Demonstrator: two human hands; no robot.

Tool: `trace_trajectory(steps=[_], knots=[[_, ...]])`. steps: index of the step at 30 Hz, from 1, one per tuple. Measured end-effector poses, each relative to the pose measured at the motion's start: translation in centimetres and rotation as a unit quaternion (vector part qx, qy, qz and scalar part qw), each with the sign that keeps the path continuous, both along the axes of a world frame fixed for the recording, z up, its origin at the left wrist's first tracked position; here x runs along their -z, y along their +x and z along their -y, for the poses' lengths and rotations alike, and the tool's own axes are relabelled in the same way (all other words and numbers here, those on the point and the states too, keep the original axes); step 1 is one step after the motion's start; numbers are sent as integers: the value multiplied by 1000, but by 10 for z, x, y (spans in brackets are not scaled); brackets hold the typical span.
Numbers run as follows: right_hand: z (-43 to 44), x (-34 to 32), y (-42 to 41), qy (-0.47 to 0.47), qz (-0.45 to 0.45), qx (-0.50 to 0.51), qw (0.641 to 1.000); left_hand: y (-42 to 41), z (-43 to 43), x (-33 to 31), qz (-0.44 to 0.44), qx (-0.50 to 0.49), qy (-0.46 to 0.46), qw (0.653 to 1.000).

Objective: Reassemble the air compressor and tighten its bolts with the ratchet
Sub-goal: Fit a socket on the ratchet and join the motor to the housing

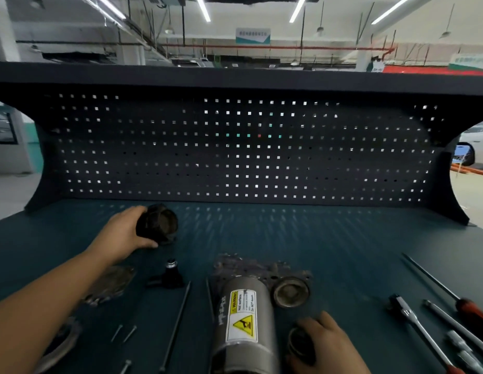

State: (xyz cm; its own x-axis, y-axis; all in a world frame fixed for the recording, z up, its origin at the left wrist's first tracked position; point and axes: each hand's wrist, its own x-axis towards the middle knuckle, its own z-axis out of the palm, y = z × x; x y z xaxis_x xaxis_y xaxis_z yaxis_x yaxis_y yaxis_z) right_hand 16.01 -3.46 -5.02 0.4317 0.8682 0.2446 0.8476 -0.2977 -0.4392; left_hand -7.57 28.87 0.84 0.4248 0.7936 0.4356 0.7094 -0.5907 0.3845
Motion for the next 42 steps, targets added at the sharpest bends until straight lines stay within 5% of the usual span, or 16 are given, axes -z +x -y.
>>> trace_trajectory(steps=[5, 10, 12, 15, 18, 21, 27, 38, 42], knots=[[8, -4, -3, 103, -139, -3, 985, -12, 86, -34, 228, 44, 45, 972], [33, -73, -15, 326, -289, -91, 895, -22, 193, -91, 374, 170, -96, 906], [49, -118, -28, 391, -322, -168, 846, -19, 235, -100, 391, 249, -180, 868], [72, -177, -53, 447, -299, -265, 800, -3, 288, -96, 351, 291, -249, 854], [85, -206, -71, 447, -206, -297, 818, 18, 326, -82, 325, 285, -275, 859], [96, -205, -71, 354, -125, -264, 888, 33, 348, -69, 332, 283, -299, 849], [119, -181, -46, 239, -150, -202, 938, 54, 360, -58, 339, 272, -301, 849], [117, -95, 0, 145, -328, -234, 904, 103, 361, -19, 424, 185, -273, 843], [98, -59, 11, 133, -314, -172, 924, 125, 356, -6, 371, 121, -178, 903]])
